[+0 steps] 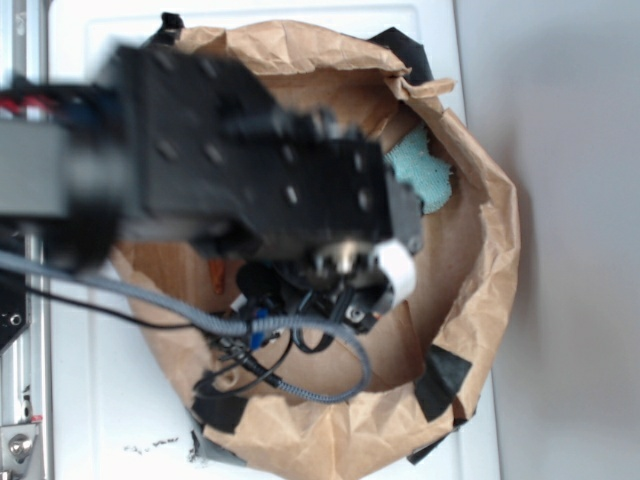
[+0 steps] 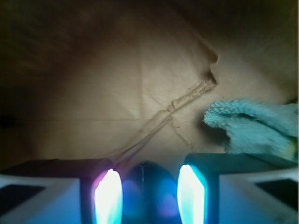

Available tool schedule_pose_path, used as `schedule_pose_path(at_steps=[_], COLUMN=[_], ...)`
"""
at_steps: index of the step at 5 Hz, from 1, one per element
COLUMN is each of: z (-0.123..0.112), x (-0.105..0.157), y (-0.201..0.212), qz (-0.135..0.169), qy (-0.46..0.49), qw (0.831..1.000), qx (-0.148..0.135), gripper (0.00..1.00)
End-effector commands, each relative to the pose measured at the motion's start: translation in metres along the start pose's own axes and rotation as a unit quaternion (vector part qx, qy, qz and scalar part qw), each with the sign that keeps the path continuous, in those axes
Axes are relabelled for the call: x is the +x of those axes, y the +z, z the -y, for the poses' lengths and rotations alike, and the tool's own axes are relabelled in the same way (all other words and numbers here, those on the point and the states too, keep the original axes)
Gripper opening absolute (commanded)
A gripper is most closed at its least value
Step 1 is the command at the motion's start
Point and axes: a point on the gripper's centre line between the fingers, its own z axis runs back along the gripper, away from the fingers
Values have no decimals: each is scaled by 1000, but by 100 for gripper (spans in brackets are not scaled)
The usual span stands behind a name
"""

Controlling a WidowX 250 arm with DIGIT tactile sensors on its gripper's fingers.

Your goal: Grab the plastic pickle.

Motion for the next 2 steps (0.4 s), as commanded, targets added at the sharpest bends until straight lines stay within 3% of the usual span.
schedule_pose_path(at_steps=[1,2], z=[6,6], x=[18,25], y=[46,46], qz=[49,54], qy=[9,17], qw=[999,998], qx=[-6,-1], gripper=[0,0])
